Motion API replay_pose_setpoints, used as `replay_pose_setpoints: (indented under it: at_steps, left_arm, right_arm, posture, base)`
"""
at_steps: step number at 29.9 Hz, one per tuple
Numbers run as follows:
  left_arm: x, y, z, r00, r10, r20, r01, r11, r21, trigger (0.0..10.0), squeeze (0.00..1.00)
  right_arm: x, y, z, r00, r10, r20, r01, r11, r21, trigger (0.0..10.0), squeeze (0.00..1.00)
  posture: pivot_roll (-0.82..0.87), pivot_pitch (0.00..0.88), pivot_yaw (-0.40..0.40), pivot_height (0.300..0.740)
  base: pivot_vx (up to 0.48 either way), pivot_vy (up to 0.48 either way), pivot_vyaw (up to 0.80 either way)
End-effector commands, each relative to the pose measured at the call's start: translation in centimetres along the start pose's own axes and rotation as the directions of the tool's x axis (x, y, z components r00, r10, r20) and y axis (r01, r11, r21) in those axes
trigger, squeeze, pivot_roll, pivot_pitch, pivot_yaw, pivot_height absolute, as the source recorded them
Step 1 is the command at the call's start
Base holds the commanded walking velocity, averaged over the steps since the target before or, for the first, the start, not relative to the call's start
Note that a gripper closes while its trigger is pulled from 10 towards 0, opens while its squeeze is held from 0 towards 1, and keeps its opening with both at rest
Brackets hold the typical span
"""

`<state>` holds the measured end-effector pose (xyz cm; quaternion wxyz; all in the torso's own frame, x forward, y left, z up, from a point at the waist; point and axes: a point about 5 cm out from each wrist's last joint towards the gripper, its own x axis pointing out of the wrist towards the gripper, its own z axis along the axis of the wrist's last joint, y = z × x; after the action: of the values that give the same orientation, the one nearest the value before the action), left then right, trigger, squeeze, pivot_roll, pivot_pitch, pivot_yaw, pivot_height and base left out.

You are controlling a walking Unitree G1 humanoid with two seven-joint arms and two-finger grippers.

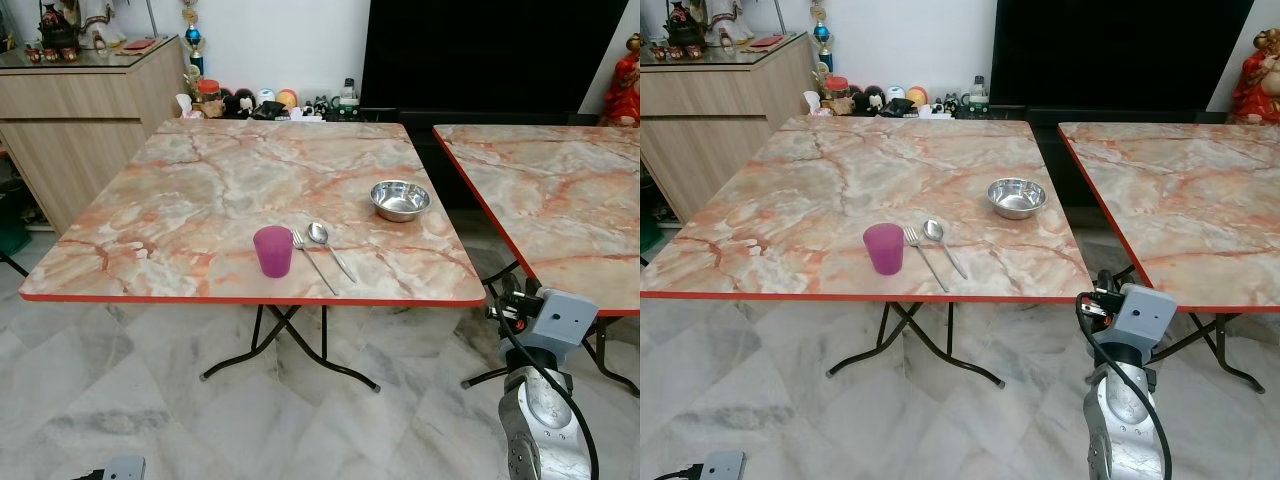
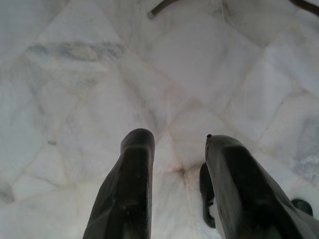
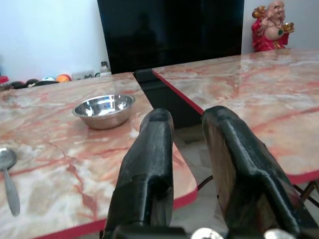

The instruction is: Setting the table

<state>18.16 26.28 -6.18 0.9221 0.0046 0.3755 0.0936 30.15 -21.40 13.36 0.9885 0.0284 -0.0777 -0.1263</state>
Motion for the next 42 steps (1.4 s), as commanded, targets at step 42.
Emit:
replay_pose_setpoints:
  at_steps: [42]
  left_arm:
    - [-0.18, 0.71, -0.34, 0.999, 0.031, -0.014, -0.031, 0.999, -0.033, 10.0, 0.00]
  right_arm:
    - [0.23, 0.92, 0.26, 0.999, 0.050, 0.014, -0.049, 0.997, -0.055, 10.0, 0.00]
  posture:
    - [-0.01, 0.023, -0.009, 0.740]
  base:
    - [0.322, 0.000, 0.08]
